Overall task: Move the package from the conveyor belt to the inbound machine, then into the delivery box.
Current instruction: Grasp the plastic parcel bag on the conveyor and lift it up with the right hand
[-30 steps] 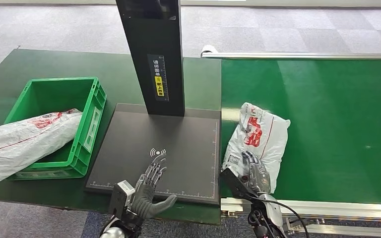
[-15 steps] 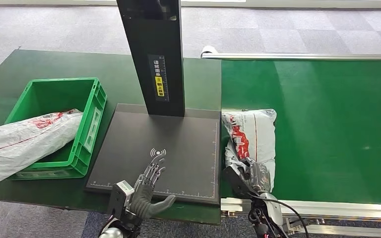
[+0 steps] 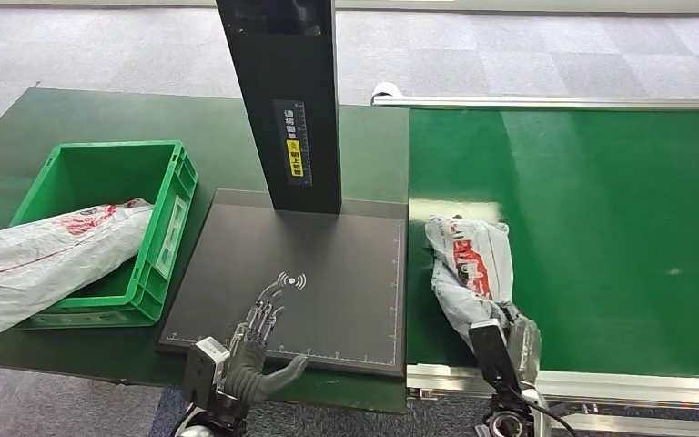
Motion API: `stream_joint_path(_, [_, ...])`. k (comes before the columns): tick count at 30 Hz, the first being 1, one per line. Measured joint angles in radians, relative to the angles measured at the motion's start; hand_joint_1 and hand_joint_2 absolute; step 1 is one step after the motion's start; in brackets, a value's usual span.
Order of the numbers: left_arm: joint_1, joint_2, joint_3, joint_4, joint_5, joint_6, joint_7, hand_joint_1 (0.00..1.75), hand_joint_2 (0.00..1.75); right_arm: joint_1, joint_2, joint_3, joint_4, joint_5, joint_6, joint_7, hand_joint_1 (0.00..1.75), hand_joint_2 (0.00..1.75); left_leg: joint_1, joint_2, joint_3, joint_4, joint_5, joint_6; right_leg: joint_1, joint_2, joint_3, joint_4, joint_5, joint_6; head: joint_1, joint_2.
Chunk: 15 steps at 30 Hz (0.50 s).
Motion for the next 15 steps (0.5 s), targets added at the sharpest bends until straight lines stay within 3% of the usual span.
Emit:
stream_joint_path(4, [0.001,0.004,0.011,-0.010,-0.008,0.007,-0.025,0.00,1.75,0.083,-0.013,0.009,-0.267,0.008,0.045,-0.007,1.75,1.75,0.000,0.001,-0.001,0.000,0.000,0.000,0.000,0.000,-0.001,0.000,0.000,0.000,0.000,0.000])
stream_joint_path(8, [-0.011,0.007,0.034,-0.020,-0.026,0.040,-0.041,0.00,1.75,0.098,-0.029,0.066,-0.456,0.003,0.118,-0.024,1.75,1.75,0.000,0.002,0.000,0.000,0.000,0.000,0.000,0.001,-0.001,0.000,0.000,0.000,0.000,0.000])
stream_joint_path(15, [-0.039,0.019,0.117,-0.041,-0.062,0.086,-0.054,0.00,1.75,0.019,-0.049,0.243,-0.549,-0.072,0.240,-0.017,1.75,1.75,0.001,0.002,0.000,0.000,0.001,0.000,0.001,0.001,0.000,0.001,0.000,0.000,0.000,0.000])
